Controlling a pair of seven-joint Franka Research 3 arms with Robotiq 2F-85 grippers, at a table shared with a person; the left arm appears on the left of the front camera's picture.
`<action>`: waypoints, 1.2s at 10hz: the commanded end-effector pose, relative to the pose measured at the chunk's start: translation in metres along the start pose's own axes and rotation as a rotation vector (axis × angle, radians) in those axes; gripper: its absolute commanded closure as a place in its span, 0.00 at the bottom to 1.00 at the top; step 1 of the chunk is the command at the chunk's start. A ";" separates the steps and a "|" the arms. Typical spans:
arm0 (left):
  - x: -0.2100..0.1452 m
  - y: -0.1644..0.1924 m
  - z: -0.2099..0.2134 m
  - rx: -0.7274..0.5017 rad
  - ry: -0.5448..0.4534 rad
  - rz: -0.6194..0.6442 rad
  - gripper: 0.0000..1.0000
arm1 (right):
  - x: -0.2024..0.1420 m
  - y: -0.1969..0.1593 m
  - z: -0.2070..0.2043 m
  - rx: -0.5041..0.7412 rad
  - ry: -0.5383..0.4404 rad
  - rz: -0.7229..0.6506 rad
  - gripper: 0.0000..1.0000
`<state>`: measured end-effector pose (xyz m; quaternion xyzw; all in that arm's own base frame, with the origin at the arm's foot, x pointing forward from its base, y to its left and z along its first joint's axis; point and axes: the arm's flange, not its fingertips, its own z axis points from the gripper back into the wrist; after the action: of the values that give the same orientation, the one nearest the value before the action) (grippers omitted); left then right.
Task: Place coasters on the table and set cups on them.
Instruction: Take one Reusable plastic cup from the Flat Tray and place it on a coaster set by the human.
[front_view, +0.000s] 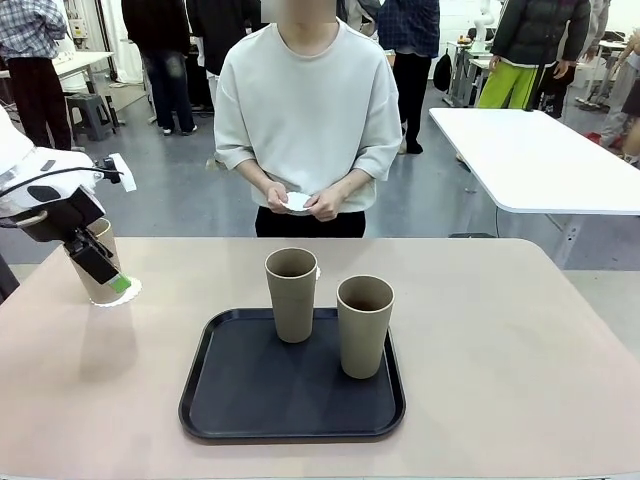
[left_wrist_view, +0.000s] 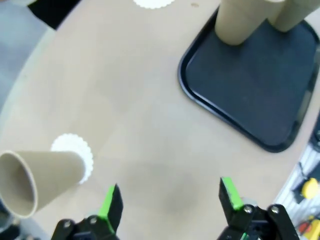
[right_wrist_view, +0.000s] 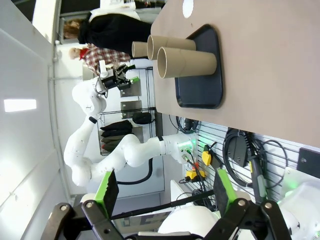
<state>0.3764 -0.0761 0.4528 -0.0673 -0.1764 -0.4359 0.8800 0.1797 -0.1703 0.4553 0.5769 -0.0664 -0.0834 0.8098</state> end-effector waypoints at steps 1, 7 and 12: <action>0.018 -0.009 -0.004 0.035 0.038 -0.021 0.00 | -0.001 0.000 0.000 0.012 -0.001 0.009 0.00; 0.026 -0.029 -0.026 -0.191 -0.187 -0.232 0.00 | -0.001 0.000 0.000 0.012 -0.001 0.009 0.00; 0.064 -0.054 -0.063 -0.399 -0.592 -0.464 0.00 | -0.001 0.000 0.000 0.012 -0.001 0.009 0.00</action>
<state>0.3639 -0.1725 0.4357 -0.2859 -0.3351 -0.6023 0.6657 0.1797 -0.1703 0.4553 0.5770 -0.0665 -0.0835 0.8097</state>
